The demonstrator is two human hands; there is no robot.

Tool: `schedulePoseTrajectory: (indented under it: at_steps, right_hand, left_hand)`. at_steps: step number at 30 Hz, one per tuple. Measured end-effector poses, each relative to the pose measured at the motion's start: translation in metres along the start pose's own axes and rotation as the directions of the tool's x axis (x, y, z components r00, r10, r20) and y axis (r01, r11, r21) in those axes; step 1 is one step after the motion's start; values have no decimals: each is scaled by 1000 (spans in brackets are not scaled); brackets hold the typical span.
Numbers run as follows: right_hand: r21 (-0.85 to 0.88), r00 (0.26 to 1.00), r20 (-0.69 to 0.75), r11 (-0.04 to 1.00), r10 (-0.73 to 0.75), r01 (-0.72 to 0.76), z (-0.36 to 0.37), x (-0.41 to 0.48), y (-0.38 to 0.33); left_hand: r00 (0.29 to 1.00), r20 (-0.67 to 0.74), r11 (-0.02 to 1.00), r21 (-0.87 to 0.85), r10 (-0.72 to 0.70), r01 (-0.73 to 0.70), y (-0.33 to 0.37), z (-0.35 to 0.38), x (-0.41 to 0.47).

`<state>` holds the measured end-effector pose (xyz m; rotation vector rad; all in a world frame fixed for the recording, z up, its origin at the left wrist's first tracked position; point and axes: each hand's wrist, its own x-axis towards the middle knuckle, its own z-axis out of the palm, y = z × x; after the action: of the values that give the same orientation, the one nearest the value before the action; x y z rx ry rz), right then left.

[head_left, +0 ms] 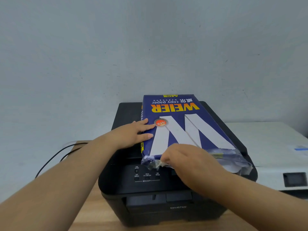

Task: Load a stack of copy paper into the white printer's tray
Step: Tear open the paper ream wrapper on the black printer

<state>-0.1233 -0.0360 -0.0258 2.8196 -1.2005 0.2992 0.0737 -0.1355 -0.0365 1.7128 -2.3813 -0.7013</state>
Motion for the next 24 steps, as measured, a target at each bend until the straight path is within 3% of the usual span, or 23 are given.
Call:
schedulePoseTrajectory:
  at_steps: [5,9,11,13,15,16,18,20,24]
  right_hand:
    - [-53,926,-119,934,-357,353,26,-32,-3]
    - [-103,909,-40,907,-414,409,47,-39,-10]
    - [-88,898,-123,906,-422,414,45,-42,-4]
    - [-8,899,-327,952,-291,305,34,-47,12]
    - [33,878,-476,997,-49,73,19,-54,37]
    - [39,865,-498,998,57,-44,13,-58,51]
    - [0,864,-472,980,176,-200,11,-67,76]
    - [-117,895,-415,966,163,-230,13,-74,91]
    - [-255,932,-359,956,46,-146,22,-84,101]
  left_hand:
    - [1000,-15,1000,-10,18,-18,0,0,-2]
    - [1000,2,997,74,8,-8,5,0,-6]
    - [1000,-18,982,189,13,-9,8,-1,-8]
    - [991,-115,953,302,66,-28,15,-1,-14]
    - [926,-300,934,337,229,-121,28,5,-24]
    - [875,-371,925,331,310,-187,36,10,-29]
    - [841,-375,906,316,391,-280,53,21,-39]
    - [846,-308,877,356,435,-321,62,35,-48]
    - [834,-254,794,525,490,-307,51,55,-54]
